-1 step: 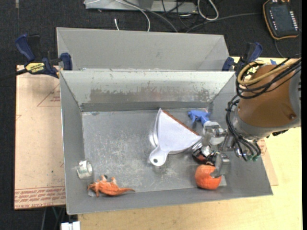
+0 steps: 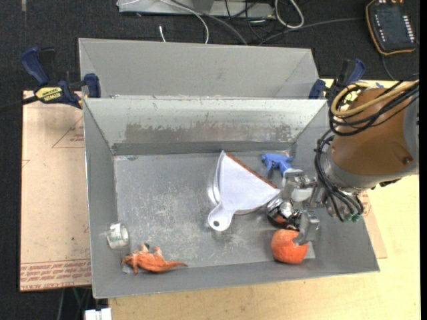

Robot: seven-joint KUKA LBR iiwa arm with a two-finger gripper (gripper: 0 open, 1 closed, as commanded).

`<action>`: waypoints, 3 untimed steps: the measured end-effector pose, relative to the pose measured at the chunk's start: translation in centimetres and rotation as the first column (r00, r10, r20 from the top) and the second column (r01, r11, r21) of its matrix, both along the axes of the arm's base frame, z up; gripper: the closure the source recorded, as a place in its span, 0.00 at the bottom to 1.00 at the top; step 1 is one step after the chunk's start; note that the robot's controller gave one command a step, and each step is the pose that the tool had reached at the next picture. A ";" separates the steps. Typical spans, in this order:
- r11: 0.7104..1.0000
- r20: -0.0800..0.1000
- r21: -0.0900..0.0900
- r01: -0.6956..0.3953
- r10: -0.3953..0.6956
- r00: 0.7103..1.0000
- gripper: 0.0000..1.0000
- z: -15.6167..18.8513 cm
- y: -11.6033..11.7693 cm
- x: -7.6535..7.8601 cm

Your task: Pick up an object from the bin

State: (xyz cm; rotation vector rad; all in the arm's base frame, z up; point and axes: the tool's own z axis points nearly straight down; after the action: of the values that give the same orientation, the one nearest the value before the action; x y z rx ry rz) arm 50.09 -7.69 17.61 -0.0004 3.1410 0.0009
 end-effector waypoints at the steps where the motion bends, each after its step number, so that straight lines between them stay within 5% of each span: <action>1: 0.969 -0.003 0.007 -0.247 0.247 0.969 0.00 -9.7 -3.8 8.2; 2: 0.982 0.017 0.017 -0.186 0.185 0.983 0.00 -10.1 -4.8 6.9; 3: 0.998 -0.014 0.017 -0.056 0.057 0.998 0.00 -7.6 -6.2 7.0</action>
Offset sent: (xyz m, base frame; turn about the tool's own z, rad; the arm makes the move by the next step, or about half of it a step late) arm 0.0633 -0.0611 -0.1061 -0.1844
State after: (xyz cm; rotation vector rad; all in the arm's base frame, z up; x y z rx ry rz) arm 57.08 -13.92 10.04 -0.0896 3.1540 0.0276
